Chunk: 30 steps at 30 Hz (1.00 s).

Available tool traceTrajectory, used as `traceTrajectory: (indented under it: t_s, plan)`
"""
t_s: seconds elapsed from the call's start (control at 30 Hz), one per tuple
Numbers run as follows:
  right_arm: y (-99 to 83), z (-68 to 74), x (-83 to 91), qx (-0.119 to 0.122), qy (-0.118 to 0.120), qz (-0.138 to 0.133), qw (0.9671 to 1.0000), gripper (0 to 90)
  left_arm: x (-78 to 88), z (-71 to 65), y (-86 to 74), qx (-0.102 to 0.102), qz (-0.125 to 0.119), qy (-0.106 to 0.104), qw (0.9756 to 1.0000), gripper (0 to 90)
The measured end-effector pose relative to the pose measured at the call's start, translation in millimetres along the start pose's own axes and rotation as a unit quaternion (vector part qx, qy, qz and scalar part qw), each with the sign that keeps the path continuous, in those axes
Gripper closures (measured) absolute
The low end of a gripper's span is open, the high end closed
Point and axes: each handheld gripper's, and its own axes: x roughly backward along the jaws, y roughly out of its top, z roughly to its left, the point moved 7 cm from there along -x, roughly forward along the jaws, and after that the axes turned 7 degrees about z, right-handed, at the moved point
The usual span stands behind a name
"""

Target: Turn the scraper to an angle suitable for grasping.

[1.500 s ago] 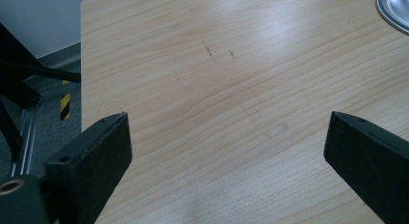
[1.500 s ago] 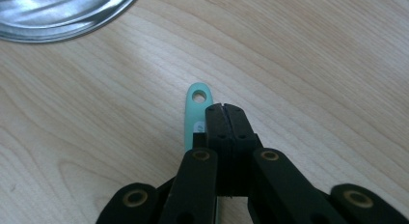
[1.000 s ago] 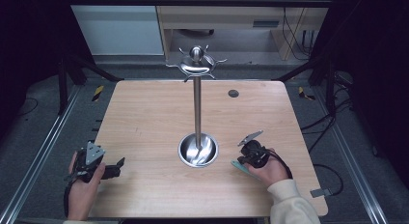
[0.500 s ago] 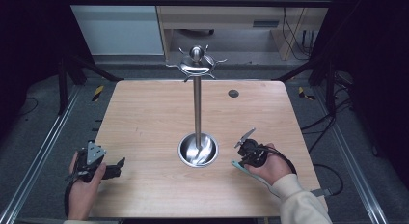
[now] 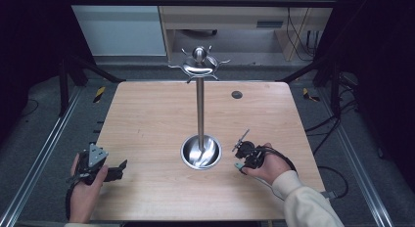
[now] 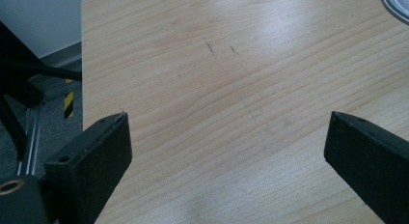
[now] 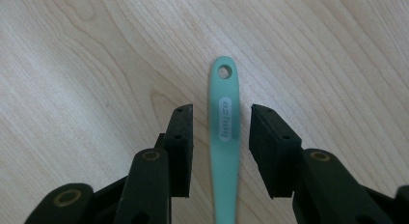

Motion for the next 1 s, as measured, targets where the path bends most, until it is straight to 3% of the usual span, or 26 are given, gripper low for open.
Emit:
traceTrajectory:
  t_s: [0.27,0.67,0.8,1.0]
  plan:
    - [0.5,-2.1,-3.5,-0.005,-0.002,0.009,0.9999,62.4,0.3,0.6,-0.1,0.001,-0.001,0.000,1.0000,2.6]
    - [-1.7,-3.6,-12.8,-0.008,0.014,0.021,0.9996,65.8,1.0,0.1,-0.5,-0.001,0.001,-0.001,1.0000,2.6]
    - [-0.2,-2.7,-13.0,-0.005,0.017,0.021,0.9996,72.7,0.9,-0.5,-0.3,-0.001,0.000,-0.002,1.0000,2.6]
    - [-0.6,-2.9,-12.5,0.001,0.015,0.021,0.9997,74.0,1.2,0.2,-0.5,-0.001,0.000,-0.002,1.0000,2.6]
